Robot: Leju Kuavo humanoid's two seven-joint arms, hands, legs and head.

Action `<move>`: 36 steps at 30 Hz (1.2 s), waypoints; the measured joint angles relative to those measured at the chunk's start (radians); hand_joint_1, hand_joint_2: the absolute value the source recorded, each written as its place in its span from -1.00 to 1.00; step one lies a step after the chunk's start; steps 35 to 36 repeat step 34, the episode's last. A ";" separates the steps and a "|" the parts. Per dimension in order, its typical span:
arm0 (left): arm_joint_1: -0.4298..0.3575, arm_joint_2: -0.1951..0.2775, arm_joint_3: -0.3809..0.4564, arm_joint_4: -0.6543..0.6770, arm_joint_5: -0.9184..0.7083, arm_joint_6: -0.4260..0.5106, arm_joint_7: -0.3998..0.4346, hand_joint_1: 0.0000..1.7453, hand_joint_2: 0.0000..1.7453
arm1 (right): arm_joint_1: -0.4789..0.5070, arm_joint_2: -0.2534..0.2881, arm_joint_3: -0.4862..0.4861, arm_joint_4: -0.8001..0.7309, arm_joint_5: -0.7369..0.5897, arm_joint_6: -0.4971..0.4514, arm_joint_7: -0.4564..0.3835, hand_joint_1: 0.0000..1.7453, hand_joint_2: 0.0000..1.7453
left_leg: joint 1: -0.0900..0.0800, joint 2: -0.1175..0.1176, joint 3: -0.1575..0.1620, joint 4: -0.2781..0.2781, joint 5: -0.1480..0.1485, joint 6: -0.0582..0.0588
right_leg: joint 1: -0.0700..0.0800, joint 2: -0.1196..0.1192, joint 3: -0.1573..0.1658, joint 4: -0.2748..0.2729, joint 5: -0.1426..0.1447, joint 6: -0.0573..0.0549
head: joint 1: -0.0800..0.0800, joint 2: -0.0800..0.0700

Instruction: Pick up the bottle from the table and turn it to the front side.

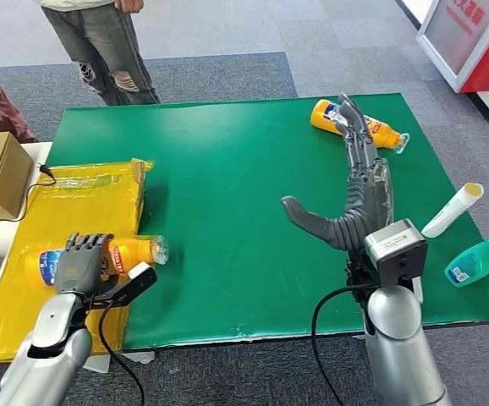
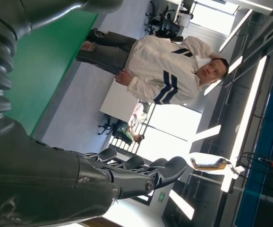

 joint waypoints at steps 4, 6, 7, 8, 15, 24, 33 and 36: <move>-0.006 -0.005 0.009 0.012 -0.002 0.002 -0.001 -1.00 1.00 | 0.000 0.000 0.010 -0.007 0.012 0.001 -0.001 -1.00 1.00 | 0.000 0.000 0.000 0.000 0.000 0.000 | 0.000 0.000 0.000 0.000 0.000 0.000 | 0.000 0.000; -0.005 -0.009 0.011 0.015 -0.004 0.002 -0.003 -1.00 1.00 | 0.000 0.000 0.015 -0.009 0.015 0.001 -0.001 -1.00 1.00 | 0.000 0.000 0.000 0.000 0.000 0.000 | 0.000 0.000 0.000 0.000 0.000 0.000 | 0.000 0.000; -0.005 -0.012 0.013 0.016 -0.004 0.002 -0.004 -1.00 1.00 | 0.000 0.000 0.017 -0.010 0.016 0.001 -0.001 -1.00 1.00 | 0.000 0.000 0.000 0.000 0.000 0.000 | 0.000 0.000 0.000 0.000 0.000 0.000 | 0.000 0.000; -0.004 -0.014 0.014 0.016 -0.006 0.002 -0.005 -1.00 1.00 | 0.000 0.000 0.020 -0.013 0.018 0.001 -0.001 -1.00 1.00 | 0.000 0.000 0.000 0.000 0.000 0.000 | 0.000 0.000 0.000 0.000 0.000 0.000 | 0.000 0.000; 0.005 -0.026 0.016 0.015 -0.014 0.001 -0.011 -1.00 1.00 | 0.001 0.000 0.027 -0.024 0.027 0.001 -0.001 -1.00 1.00 | 0.000 0.000 0.000 0.000 0.000 0.000 | 0.000 0.000 0.000 0.000 0.000 0.000 | 0.000 0.000; 0.029 -0.042 0.023 -0.014 0.144 -0.005 -0.110 -1.00 1.00 | 0.005 0.000 0.031 -0.024 0.031 -0.001 -0.001 -1.00 1.00 | 0.000 0.000 0.000 0.000 0.000 0.000 | 0.000 0.000 0.000 0.000 0.000 0.000 | 0.000 0.000; 0.138 -0.094 0.177 -0.281 1.245 -0.148 -0.511 -1.00 1.00 | 0.020 -0.033 0.031 -0.013 -0.007 -0.022 0.004 -1.00 1.00 | 0.000 0.000 0.000 0.000 -0.001 0.000 | 0.000 0.000 0.000 0.000 -0.001 0.000 | 0.000 0.000; 0.144 -0.095 0.187 -0.297 1.282 -0.160 -0.516 -1.00 1.00 | 0.020 -0.034 0.031 -0.011 -0.009 -0.022 0.005 -1.00 1.00 | 0.000 0.000 0.000 0.000 -0.001 0.000 | 0.000 0.000 0.000 0.000 -0.001 0.000 | 0.000 0.000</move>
